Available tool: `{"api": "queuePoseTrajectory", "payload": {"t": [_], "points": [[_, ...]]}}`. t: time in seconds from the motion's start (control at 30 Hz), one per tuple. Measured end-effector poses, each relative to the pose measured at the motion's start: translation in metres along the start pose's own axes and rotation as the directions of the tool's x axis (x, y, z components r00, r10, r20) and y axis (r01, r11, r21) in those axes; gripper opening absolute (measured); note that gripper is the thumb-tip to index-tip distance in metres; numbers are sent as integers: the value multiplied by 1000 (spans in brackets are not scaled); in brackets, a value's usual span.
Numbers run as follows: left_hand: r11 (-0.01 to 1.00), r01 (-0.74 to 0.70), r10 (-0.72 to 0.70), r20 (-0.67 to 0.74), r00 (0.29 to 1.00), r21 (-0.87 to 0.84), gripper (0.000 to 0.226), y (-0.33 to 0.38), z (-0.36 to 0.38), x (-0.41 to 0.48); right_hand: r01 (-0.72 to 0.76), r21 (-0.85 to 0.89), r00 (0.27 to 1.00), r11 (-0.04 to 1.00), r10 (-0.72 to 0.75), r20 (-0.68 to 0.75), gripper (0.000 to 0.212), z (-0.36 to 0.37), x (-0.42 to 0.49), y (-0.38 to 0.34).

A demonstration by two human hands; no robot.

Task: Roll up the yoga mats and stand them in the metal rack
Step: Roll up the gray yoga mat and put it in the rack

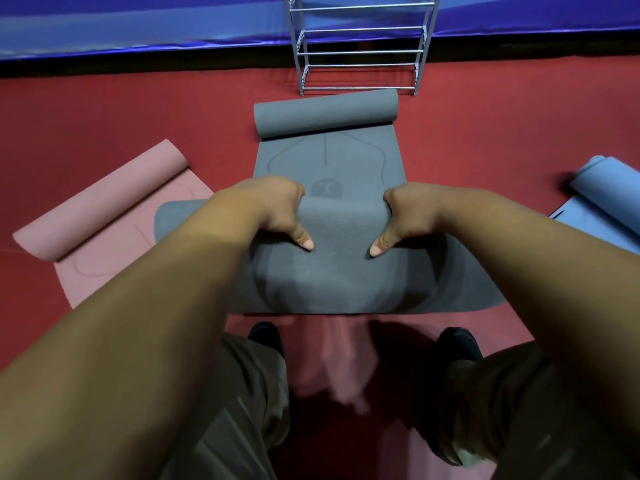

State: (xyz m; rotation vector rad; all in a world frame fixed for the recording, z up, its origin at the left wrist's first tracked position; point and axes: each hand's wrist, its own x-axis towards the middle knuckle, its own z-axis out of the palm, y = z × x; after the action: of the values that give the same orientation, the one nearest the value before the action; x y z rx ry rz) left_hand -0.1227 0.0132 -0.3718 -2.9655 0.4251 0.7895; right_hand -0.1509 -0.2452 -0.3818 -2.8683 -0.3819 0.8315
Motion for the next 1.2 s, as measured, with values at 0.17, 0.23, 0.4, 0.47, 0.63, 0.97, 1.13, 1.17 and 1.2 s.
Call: {"api": "queuePoseTrajectory", "payload": {"t": [0.17,0.23,0.4,0.47,0.63,0.97,1.13,1.17,1.2], "points": [[993,-11,17,-50,999,119,75,-3,10,-1,8,-17,999,1000,-8,40,78,8,-2,-5],[993,-9,14,-36,999,119,77,-8,13,-2,9,-17,999,1000,-8,47,74,13,-2,-8],[996,-11,31,-234,972,88,83,-19,14,-7,-17,34,999,999,18,-29,69,12,-1,-6],[994,-15,49,-301,952,112,82,-17,15,-9,-19,36,999,999,21,-48,69,9,1,-3],[990,21,2,-159,987,137,88,-13,11,-11,-53,59,997,997,56,-46,61,9,6,2],[995,-9,23,140,990,-100,60,-19,22,-12,-3,64,996,998,-3,91,73,13,6,-2],[954,26,61,279,958,-299,41,-27,26,-19,43,234,980,971,-86,177,50,14,1,1],[948,41,58,297,953,-316,38,-26,27,-21,46,251,976,967,-97,196,47,15,1,2],[945,50,57,311,949,-325,36,-26,27,-21,46,257,974,965,-100,202,45,16,1,2]]}}
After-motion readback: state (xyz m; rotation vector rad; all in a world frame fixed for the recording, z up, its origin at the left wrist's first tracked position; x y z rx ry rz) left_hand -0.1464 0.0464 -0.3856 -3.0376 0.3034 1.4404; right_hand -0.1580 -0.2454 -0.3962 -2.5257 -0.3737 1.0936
